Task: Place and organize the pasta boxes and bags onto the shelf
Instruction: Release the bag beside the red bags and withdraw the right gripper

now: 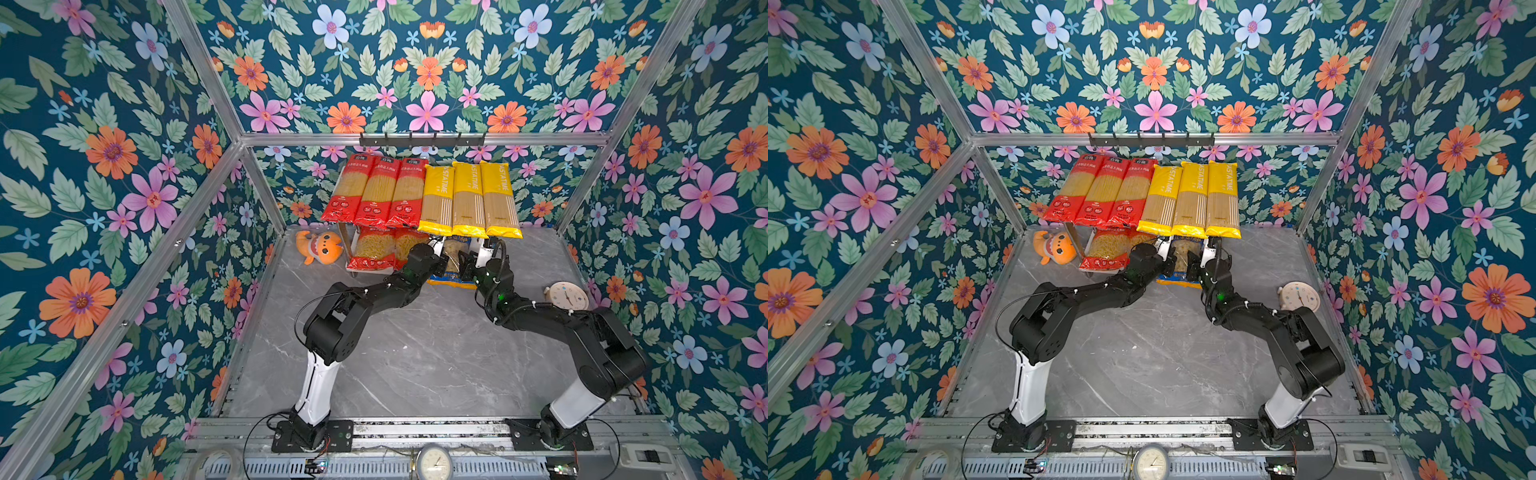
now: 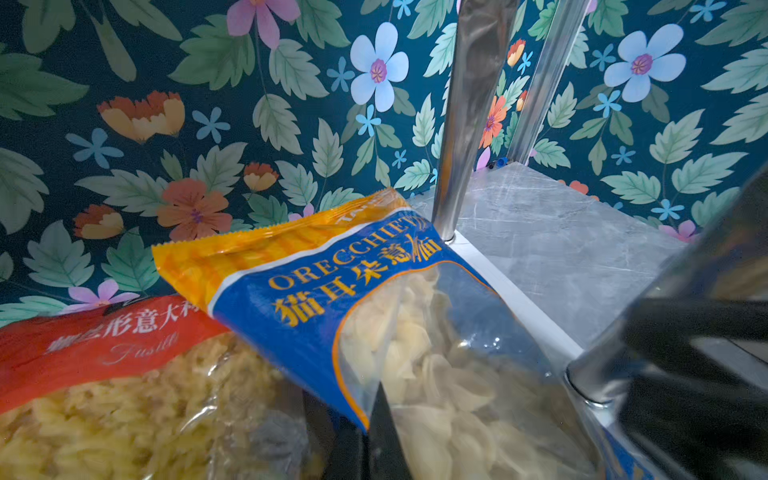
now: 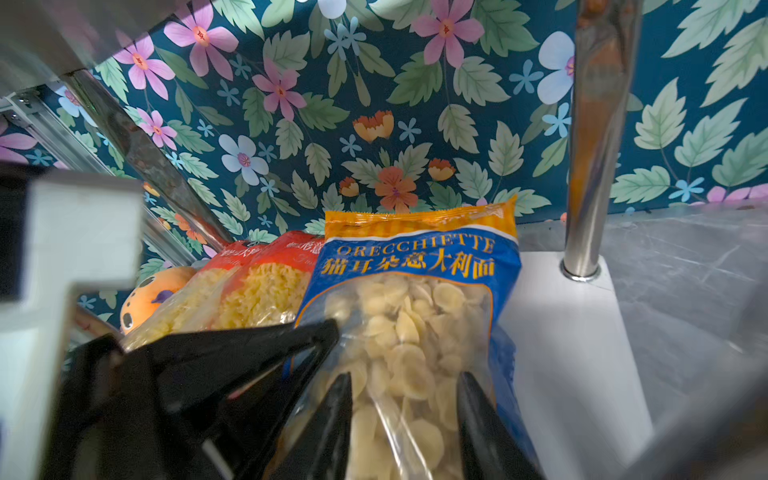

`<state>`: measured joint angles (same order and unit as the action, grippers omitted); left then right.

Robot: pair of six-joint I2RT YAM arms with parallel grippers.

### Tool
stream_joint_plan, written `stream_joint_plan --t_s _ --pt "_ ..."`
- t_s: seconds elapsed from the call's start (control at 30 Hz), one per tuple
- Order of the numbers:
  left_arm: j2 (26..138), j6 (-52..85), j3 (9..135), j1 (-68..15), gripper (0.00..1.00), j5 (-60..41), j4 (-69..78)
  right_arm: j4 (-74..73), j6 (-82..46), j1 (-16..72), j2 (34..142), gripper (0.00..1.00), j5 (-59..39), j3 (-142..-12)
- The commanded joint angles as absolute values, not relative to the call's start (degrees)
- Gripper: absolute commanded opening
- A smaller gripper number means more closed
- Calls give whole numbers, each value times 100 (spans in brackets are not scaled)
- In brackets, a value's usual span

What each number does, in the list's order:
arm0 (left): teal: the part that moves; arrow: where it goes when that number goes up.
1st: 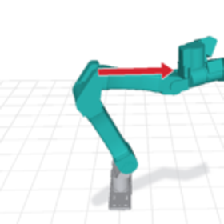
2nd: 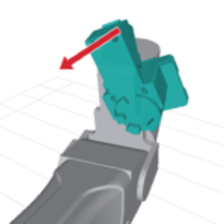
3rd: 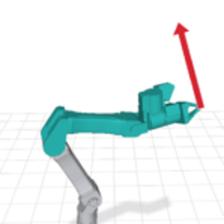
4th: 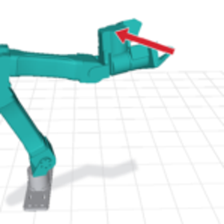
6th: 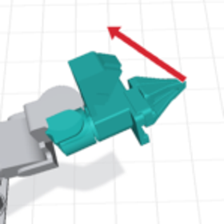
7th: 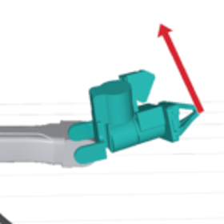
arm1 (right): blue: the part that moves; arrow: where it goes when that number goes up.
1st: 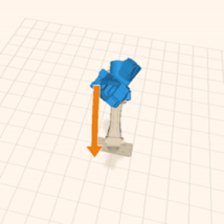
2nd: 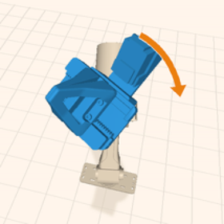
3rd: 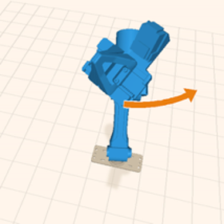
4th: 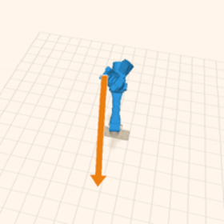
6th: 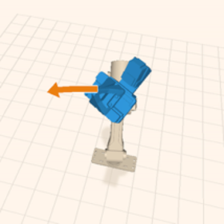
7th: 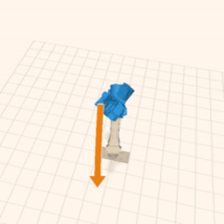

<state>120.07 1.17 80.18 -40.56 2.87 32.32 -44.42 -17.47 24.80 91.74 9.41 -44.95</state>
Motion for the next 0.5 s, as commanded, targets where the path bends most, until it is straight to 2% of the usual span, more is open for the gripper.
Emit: stream_joint_plan --t_s 0.0,0.4,0.43,0.47 --pt "12087 0 8166 -4039 0 477 3518 -4420 -1758 2567 8749 48 1108 -4206" --pt "12487 445 8691 -4109 1 275 3254 -2787 -2188 2701 6592 49 1527 -3093" --pt "12463 406 8691 -4119 9 304 3164 -2600 -2278 2654 6420 50 1525 -3051" --pt "12404 371 8674 -4129 21 424 3071 -2435 -2364 2610 6275 49 1499 -3018"
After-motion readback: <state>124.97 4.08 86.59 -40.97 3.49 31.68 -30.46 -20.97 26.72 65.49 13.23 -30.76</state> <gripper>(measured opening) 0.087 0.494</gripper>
